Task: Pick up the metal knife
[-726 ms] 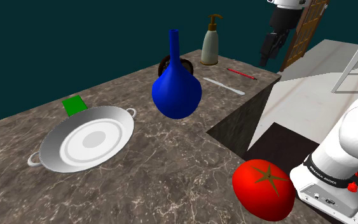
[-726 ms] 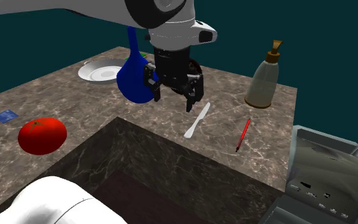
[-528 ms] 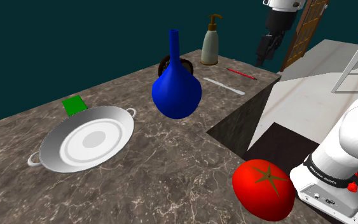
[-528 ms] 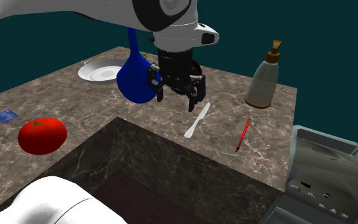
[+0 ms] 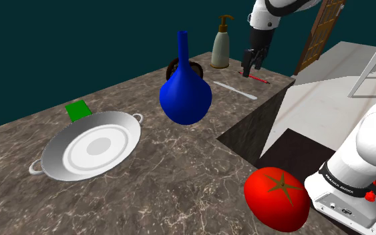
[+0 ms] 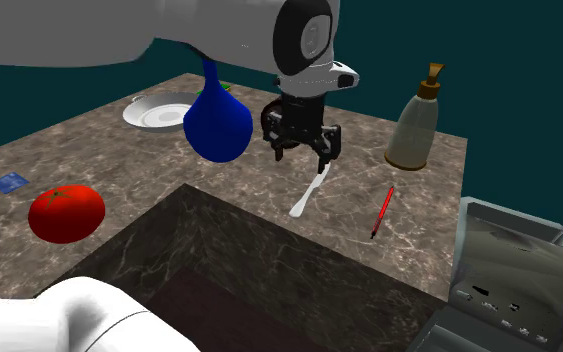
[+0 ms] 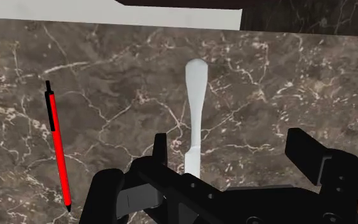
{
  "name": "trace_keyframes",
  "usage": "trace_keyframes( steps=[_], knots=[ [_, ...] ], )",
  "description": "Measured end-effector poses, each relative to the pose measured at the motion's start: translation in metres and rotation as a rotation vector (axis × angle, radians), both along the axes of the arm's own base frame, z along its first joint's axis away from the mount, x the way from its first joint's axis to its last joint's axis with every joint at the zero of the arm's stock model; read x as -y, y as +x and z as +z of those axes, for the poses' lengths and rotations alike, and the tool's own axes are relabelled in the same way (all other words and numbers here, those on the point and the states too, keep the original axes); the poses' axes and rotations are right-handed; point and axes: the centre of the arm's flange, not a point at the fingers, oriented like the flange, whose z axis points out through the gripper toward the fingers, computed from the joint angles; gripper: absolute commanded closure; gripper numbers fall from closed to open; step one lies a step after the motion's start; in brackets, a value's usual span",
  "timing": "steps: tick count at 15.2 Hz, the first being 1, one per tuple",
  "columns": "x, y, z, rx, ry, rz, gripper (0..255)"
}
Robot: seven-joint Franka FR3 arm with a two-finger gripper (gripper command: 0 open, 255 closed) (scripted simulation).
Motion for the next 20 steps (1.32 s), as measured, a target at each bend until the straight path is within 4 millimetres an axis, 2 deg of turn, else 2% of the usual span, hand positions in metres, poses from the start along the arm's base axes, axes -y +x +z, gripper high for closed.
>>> trace_keyframes(
  steps=[7, 9, 15, 16, 20],
  knots=[
    [0.005, 0.075, -0.050, -0.022, -0.020, -0.010, 0],
    [0.005, 0.083, -0.063, -0.024, -0.021, -0.011, 0],
    [0.006, 0.085, -0.093, -0.025, -0.022, -0.011, 0],
    [0.006, 0.085, -0.096, -0.025, -0.022, -0.011, 255],
    [0.006, 0.085, -0.099, -0.024, -0.022, -0.011, 255]
  ],
)
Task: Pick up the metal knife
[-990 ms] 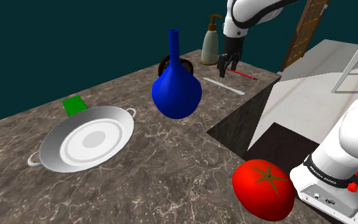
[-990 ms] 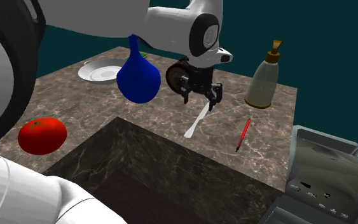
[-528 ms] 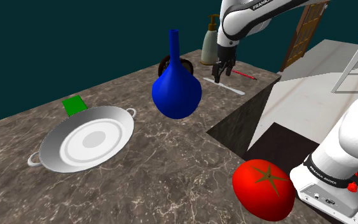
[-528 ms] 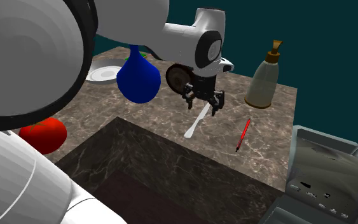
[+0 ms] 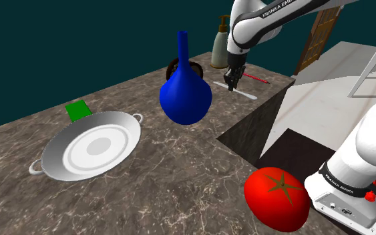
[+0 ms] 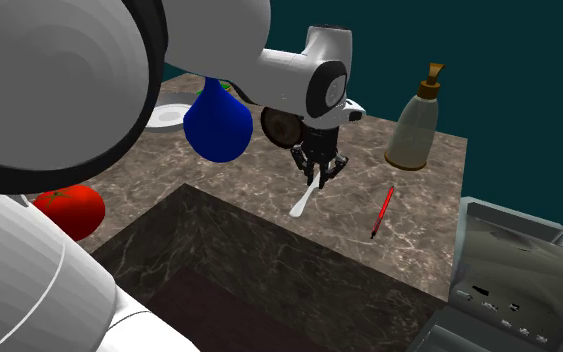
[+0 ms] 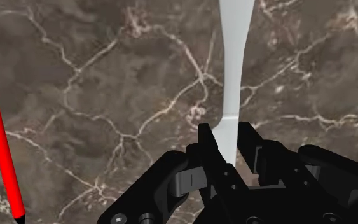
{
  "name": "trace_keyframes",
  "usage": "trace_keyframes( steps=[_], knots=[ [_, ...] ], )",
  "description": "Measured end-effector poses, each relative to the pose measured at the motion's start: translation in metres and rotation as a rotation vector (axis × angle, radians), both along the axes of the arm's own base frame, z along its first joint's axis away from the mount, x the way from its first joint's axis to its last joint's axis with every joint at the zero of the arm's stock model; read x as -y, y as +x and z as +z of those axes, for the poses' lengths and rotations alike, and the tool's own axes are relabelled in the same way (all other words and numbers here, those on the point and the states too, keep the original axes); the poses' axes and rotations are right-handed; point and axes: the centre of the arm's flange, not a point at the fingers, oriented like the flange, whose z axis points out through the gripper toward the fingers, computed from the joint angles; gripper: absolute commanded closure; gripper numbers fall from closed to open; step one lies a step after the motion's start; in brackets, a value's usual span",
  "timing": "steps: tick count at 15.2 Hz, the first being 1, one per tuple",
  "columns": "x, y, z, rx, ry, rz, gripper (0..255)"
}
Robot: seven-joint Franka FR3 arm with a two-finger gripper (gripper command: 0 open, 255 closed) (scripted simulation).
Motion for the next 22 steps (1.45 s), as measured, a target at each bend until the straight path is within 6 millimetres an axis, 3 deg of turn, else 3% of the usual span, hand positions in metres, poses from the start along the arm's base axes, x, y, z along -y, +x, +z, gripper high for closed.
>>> trace_keyframes(
  steps=[7, 22],
  knots=[
    [0.000, 0.000, 0.003, 0.000, 0.000, 0.000, 255],
    [0.000, -0.001, 0.077, 0.000, 0.000, 0.000, 255]
  ],
)
